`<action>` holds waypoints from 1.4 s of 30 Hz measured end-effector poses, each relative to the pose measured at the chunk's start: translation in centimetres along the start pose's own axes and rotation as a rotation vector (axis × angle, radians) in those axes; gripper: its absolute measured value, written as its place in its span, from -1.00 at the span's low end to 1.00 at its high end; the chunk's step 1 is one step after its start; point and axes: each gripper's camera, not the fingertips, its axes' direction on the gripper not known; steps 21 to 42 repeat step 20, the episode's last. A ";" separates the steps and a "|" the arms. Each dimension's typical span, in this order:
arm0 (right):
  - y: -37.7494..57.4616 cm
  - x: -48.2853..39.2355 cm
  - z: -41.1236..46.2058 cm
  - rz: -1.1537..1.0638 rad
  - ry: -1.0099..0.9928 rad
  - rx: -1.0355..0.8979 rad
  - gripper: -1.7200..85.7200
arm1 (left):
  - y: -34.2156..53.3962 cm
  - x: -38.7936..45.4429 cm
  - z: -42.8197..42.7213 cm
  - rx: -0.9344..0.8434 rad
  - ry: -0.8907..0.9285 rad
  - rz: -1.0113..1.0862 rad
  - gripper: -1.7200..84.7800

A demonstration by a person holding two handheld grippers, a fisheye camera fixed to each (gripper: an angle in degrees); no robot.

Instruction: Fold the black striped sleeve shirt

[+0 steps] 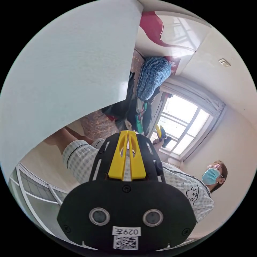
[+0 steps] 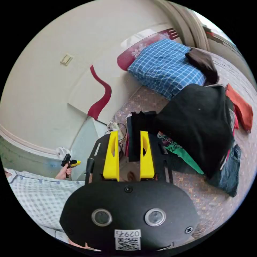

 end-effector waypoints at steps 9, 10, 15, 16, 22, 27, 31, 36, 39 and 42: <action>-6.1 -1.9 32.7 -0.004 0.336 -0.724 -0.59 | 10.8 -6.4 -6.9 0.088 0.117 0.027 -0.98; -5.5 -1.9 35.4 0.032 0.322 -0.778 -0.57 | 12.9 -7.9 -8.8 0.117 0.070 -0.018 -0.98; -5.8 -6.3 41.4 0.058 0.460 -0.769 -0.62 | 21.0 -14.4 -15.5 0.275 0.102 -0.145 -0.98; -6.1 -7.6 42.3 0.036 0.452 -0.758 -0.75 | 22.4 -15.8 -16.8 0.311 0.150 -0.147 -0.98; -6.2 -10.3 40.7 0.214 0.084 -0.416 -0.90 | 25.3 -20.2 -20.8 0.355 0.262 -0.131 -0.98; -6.2 -10.3 40.7 0.214 0.084 -0.416 -0.90 | 25.3 -20.2 -20.8 0.355 0.262 -0.131 -0.98; -6.2 -10.3 40.7 0.214 0.084 -0.416 -0.90 | 25.3 -20.2 -20.8 0.355 0.262 -0.131 -0.98; -6.2 -10.3 40.7 0.214 0.084 -0.416 -0.90 | 25.3 -20.2 -20.8 0.355 0.262 -0.131 -0.98; -6.2 -10.3 40.7 0.214 0.084 -0.416 -0.90 | 25.3 -20.2 -20.8 0.355 0.262 -0.131 -0.98; -6.2 -10.3 40.7 0.214 0.084 -0.416 -0.90 | 25.3 -20.2 -20.8 0.355 0.262 -0.131 -0.98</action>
